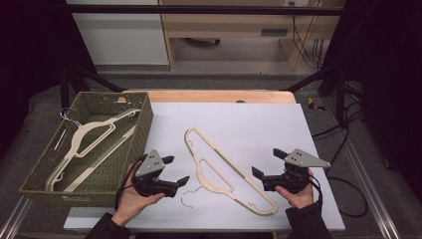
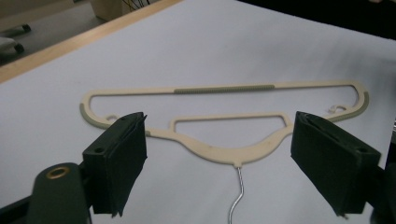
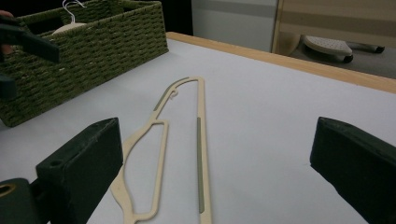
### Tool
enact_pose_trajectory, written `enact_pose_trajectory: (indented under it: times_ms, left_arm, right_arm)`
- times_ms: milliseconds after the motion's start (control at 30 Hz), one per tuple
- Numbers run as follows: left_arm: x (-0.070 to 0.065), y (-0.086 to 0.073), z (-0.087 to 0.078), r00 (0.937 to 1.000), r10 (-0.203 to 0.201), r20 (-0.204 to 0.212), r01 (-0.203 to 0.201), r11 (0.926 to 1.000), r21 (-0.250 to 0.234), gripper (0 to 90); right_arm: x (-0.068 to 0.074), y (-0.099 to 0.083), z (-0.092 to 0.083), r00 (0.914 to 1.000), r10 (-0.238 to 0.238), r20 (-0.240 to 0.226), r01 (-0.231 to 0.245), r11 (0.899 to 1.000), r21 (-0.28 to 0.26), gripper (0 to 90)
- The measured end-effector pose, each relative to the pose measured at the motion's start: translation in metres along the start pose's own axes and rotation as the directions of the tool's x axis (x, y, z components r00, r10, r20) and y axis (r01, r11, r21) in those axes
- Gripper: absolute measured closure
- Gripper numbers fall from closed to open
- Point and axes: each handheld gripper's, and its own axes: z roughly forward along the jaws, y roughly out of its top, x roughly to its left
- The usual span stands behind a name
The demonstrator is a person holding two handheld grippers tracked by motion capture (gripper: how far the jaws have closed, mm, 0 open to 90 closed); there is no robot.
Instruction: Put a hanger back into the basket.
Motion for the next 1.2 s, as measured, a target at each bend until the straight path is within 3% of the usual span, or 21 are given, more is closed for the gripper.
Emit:
enact_pose_trajectory:
  times_ms: [200, 333, 567, 867, 1000, 1200]
  left_arm:
    - [-0.009, -0.008, 0.022, 0.9998, -0.005, 0.017, 0.003, 0.9976, 0.070, 23.6]
    - [-0.012, -0.013, 0.029, 0.9997, -0.008, 0.022, 0.006, 0.9958, 0.092, 26.4]
    - [-0.019, -0.027, 0.052, 0.9994, -0.020, 0.029, 0.014, 0.9837, 0.179, 34.4]
    - [-0.022, -0.038, 0.068, 0.9991, -0.032, 0.027, 0.024, 0.9680, 0.250, 53.4]
    - [-0.022, -0.041, 0.074, 0.9981, -0.053, 0.031, 0.043, 0.9642, 0.262, 64.1]
    - [-0.024, -0.044, 0.078, 0.9987, -0.050, 0.012, 0.045, 0.9615, 0.271, 73.0]
  right_arm:
    - [0.001, -0.001, 0.001, 1.0000, -0.006, -0.005, 0.006, 1.000, 0.009, 3.4]
    - [0.002, -0.002, 0.003, 0.9999, -0.013, -0.011, 0.013, 1.000, 0.016, 3.4]
    - [0.004, -0.003, 0.007, 0.9997, -0.021, -0.014, 0.021, 0.999, 0.026, 3.4]
    - [0.006, -0.004, 0.011, 0.9995, -0.030, -0.014, 0.030, 0.999, 0.038, 3.4]
    - [0.007, -0.004, 0.012, 0.9994, -0.032, -0.015, 0.033, 0.999, 0.043, 3.4]
    - [0.008, -0.005, 0.014, 0.9992, -0.036, -0.018, 0.037, 0.998, 0.050, 3.4]
